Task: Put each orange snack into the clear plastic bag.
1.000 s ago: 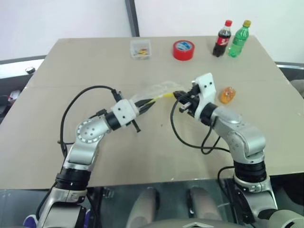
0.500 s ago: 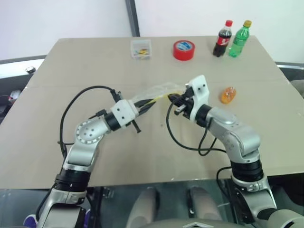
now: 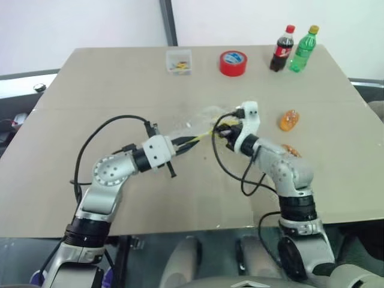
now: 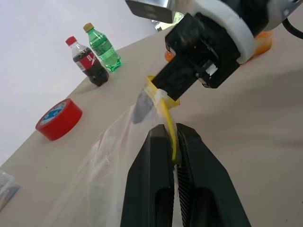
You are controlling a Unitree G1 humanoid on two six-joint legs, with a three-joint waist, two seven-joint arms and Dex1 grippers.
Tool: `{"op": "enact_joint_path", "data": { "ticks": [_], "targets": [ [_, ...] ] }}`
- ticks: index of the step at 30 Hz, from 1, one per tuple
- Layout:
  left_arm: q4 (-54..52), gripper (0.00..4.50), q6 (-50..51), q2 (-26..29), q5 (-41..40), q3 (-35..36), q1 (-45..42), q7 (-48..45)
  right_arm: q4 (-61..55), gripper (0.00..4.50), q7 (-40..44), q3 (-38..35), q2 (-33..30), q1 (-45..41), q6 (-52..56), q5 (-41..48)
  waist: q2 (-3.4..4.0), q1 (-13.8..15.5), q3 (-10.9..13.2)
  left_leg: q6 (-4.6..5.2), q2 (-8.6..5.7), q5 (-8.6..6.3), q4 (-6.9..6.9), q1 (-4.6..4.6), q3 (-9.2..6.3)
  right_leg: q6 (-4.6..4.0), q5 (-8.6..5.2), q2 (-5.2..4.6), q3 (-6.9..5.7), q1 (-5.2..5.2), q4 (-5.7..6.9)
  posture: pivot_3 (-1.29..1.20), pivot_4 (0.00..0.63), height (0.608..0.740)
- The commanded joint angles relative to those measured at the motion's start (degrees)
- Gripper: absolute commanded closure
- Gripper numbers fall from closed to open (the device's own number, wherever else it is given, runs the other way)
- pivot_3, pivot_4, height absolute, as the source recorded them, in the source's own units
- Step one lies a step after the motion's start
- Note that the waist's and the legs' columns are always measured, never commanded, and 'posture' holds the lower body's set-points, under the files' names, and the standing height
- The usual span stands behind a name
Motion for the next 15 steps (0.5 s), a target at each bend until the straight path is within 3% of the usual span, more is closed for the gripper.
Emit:
{"op": "enact_joint_path", "data": {
  "ticks": [1,6,13,15],
  "targets": [
    [-2.03,4.5,-0.88,0.8,-1.16,1.67,0.82,0.08,0.21,4.44,5.56,9.69,-6.1,0.44,-19.42,-10.77,0.0,-0.24,0.0,0.0,0.0,0.0,-0.01,0.01,0.02,0.01,0.0,0.0,0.01,-0.01,-0.01,0.0,0.15,0.74],
    [-0.9,4.5,-2.12,1.7,-1.33,1.75,1.15,-1.22,10.06,4.44,5.66,16.74,-10.44,-2.52,-35.6,-23.03,0.0,-0.81,0.0,-0.01,0.08,0.0,-0.04,0.07,0.08,0.0,0.0,0.08,0.05,0.0,0.03,0.0,0.15,0.74],
    [1.39,4.5,-3.1,2.72,-4.3,1.78,0.61,-5.72,26.94,4.44,0.05,20.41,-10.79,-9.96,-50.18,-35.23,-0.01,-0.49,0.01,-0.01,0.06,0.01,-0.02,0.07,0.05,0.0,0.0,0.06,0.06,0.03,0.01,0.0,0.15,0.74],
    [2.2,4.5,-2.92,3.25,-5.86,2.4,0.68,-7.41,29.79,3.58,-1.16,20.17,-10.59,-11.3,-52.48,-37.0,-0.01,-0.4,0.0,-0.02,0.06,0.01,-0.02,0.06,0.06,0.0,0.0,0.06,0.07,0.02,0.01,0.0,0.15,0.74]
  ]
}}
